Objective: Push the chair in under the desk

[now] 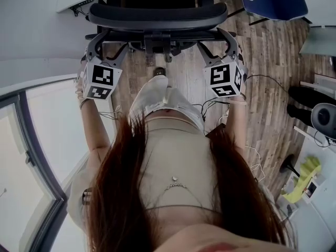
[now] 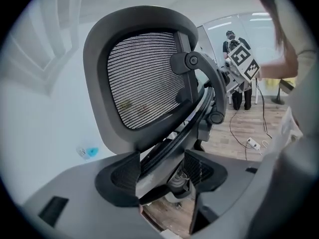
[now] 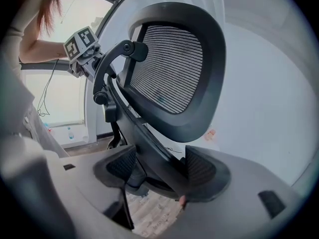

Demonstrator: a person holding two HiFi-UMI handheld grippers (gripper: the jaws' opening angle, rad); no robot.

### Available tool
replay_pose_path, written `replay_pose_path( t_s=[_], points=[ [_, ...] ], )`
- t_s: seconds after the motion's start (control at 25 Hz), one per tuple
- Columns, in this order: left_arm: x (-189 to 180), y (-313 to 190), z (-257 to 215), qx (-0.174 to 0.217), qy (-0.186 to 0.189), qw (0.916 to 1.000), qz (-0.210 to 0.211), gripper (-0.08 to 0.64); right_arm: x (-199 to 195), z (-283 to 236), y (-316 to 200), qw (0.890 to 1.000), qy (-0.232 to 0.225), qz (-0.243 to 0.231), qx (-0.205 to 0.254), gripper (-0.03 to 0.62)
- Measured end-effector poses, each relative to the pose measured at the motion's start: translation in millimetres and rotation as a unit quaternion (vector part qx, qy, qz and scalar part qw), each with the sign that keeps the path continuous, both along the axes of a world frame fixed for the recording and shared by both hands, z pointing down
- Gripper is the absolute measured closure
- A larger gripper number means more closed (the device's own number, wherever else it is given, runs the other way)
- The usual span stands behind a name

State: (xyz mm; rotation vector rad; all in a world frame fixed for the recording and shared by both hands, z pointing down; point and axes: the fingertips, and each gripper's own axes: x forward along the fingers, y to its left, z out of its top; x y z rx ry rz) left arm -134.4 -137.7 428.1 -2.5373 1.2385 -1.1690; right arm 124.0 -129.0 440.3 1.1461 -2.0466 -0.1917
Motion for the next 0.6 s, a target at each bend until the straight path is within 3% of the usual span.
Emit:
replay_pose_path(
  t_s=[0.2, 0.6],
  points=[
    [-1.1, -5.6, -3.6, -0.006, -0.022, 0.9997, 0.012, 0.288, 0.9, -0.5, -4.1, 1.0, -0.002, -0.002, 0.01, 0.284],
    [-2.2, -19.6, -2.4, -0.004, -0.022, 0.9996, 0.017, 0.29, -0.1, -0.3, -17.8, 1.0, 0.001, 0.0, 0.009, 0.282]
  ],
)
